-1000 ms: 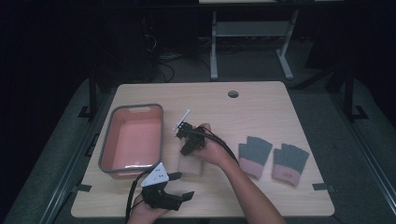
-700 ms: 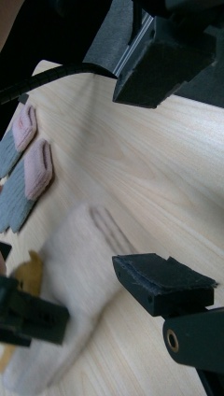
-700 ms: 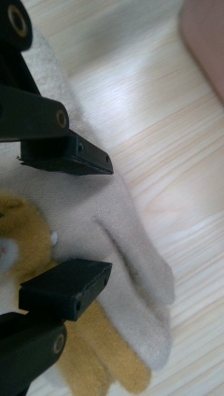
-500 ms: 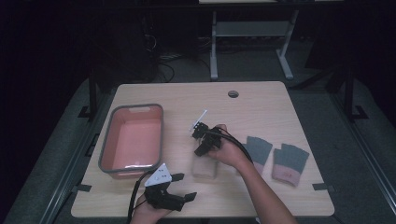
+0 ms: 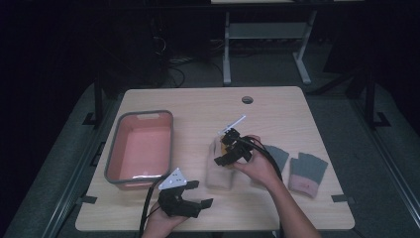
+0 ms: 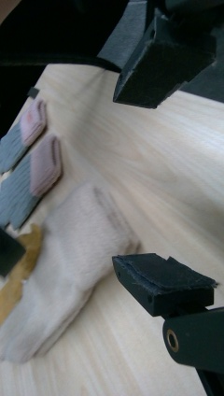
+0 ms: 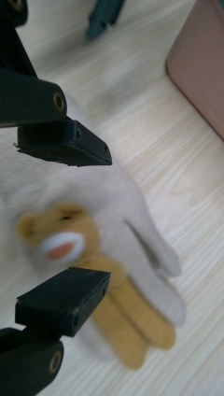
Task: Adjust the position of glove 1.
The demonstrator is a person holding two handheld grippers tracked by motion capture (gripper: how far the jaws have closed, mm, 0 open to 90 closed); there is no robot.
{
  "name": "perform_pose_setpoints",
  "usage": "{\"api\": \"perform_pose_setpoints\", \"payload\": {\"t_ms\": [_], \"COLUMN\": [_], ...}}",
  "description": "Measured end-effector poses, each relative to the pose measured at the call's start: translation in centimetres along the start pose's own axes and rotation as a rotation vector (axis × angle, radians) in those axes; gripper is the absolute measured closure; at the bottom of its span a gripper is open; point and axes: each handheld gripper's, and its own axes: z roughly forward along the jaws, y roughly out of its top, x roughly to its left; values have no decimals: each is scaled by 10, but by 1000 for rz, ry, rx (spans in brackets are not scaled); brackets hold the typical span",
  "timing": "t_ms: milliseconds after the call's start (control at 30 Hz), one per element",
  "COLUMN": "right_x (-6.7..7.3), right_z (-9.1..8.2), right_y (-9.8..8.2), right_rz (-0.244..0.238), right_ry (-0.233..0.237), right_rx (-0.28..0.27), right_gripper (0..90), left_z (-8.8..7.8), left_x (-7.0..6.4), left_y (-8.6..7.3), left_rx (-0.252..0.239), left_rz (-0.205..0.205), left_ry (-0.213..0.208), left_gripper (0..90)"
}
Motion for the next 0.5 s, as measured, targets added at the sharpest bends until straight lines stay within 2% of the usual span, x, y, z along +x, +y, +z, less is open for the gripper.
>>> {"api": "perform_pose_setpoints", "payload": {"t_ms": [100, 200, 333, 433, 500], "right_x": [-4, -9, -15, -17, -16], "right_z": [-9, -14, -15, -13, -11], "right_y": [-11, -21, -34, -43, -48], "right_rz": [39, 82, 134, 174, 184], "right_ry": [5, 10, 19, 40, 46], "right_rx": [-33, -50, -66, -85, -103], "right_gripper": [363, 362, 360, 367, 367], "left_z": [4, 12, 25, 33, 37], "left_x": [3, 5, 10, 17, 20], "left_y": [9, 17, 22, 26, 28], "left_rx": [8, 20, 16, 30, 36], "left_rz": [13, -14, -82, -128, -143], "left_ry": [17, 29, 44, 78, 109], "left_gripper": [181, 186, 205, 215, 216]}}
